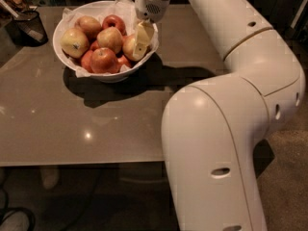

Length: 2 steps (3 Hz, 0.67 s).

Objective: Pick apple from white bowl

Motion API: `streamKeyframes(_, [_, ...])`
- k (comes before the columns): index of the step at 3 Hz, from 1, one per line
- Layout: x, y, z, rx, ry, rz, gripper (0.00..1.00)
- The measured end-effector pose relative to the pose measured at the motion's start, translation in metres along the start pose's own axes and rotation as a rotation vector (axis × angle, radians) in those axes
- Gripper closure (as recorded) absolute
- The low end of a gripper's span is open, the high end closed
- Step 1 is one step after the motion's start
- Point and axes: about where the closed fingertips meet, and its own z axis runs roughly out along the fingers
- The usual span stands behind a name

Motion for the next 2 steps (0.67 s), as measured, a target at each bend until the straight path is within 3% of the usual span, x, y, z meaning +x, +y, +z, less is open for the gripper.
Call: streamKeyframes(2, [-0.0015,-0.0062,0.0113,-0.013,0.0,-0.007,0.26])
